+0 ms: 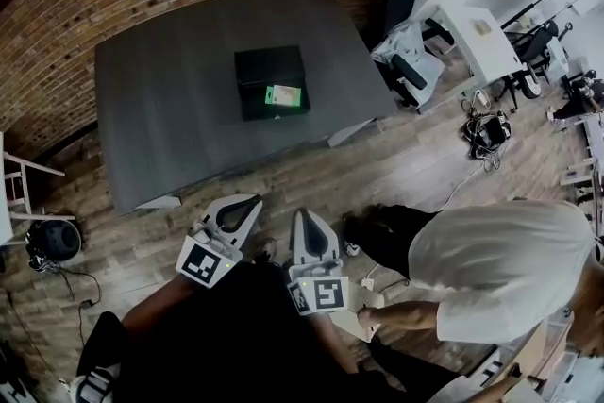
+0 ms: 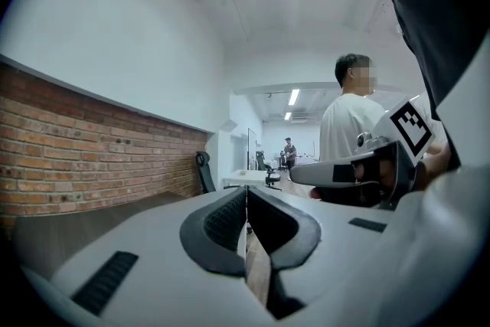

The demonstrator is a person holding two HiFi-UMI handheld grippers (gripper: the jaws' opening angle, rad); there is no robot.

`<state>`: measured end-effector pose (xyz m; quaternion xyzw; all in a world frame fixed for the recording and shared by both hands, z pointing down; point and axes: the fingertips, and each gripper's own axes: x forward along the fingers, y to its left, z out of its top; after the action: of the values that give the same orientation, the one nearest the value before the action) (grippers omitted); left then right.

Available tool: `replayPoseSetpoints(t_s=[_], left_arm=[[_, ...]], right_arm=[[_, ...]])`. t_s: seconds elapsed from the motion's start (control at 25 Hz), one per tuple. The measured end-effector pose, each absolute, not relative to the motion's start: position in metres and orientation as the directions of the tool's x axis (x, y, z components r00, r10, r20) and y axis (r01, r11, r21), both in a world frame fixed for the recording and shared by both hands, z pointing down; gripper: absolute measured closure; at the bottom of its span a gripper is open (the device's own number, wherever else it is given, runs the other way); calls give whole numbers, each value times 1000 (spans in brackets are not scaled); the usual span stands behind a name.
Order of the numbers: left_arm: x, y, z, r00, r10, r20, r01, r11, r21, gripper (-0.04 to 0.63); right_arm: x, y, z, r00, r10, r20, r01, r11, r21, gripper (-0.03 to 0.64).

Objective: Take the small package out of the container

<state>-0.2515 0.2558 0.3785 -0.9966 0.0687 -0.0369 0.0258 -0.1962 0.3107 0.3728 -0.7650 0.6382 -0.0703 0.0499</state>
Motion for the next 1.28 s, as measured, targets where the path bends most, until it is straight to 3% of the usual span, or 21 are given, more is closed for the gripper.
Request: replayPoseSetpoints(t_s=[0.64, 1.28], left_arm=[[-212, 307, 401, 966, -222, 136, -217, -975, -49, 561], [-160, 229, 423, 967, -197, 163, -196, -980, -22, 561]], right_arm=[[-148, 357, 380, 92, -995, 26, -979, -95, -178, 594], [-103, 288, 397, 102, -992, 77, -978, -114, -173, 594]])
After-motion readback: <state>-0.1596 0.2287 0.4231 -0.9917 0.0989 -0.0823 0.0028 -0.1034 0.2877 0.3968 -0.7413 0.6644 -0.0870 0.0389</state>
